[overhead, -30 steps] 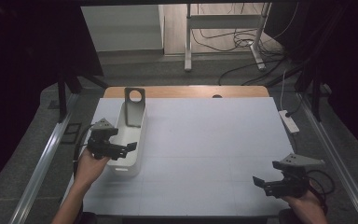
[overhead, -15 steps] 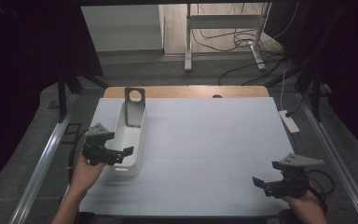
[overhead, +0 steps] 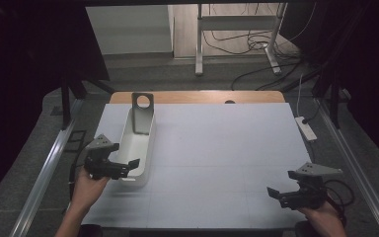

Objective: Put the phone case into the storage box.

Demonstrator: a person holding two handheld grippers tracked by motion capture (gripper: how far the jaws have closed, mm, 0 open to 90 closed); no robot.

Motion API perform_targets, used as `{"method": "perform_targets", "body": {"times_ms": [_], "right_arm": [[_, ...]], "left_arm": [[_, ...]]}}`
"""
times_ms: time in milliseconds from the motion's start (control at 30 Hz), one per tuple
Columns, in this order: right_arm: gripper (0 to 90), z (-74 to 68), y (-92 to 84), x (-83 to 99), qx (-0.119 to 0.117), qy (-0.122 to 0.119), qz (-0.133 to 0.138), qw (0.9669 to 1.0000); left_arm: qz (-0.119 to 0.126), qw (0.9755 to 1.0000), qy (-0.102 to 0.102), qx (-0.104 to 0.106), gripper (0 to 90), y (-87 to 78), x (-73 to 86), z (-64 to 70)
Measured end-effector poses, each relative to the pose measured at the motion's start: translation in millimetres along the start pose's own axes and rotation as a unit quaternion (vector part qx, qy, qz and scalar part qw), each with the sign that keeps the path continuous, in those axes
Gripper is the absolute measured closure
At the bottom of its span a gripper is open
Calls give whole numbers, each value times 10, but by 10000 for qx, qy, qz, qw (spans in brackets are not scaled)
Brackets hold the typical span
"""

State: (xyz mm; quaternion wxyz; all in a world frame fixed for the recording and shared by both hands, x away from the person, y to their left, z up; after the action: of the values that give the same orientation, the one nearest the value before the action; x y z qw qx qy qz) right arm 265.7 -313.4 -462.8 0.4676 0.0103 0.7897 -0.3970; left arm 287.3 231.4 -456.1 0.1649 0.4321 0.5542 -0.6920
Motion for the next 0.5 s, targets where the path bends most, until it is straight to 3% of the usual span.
{"method": "perform_targets", "body": {"times_ms": [500], "right_arm": [[11,0,0,0,-1,-11,-4,10000]], "left_arm": [[46,10000,-7,-58,1,-169,121,20]]}}
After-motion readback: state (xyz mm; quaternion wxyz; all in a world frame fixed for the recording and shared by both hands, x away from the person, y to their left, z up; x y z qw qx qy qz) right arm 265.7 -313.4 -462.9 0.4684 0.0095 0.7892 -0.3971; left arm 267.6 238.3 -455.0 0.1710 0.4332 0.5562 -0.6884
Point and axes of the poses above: each handheld gripper's, and its own axes: y roughly forward along the jaws, x roughly out of its underside, z roughly to its right, the point moved 2 cm from there along y, roughly forward along the jaws, and after that the axes turned 14 degrees about -x, right-handed, at the moved point
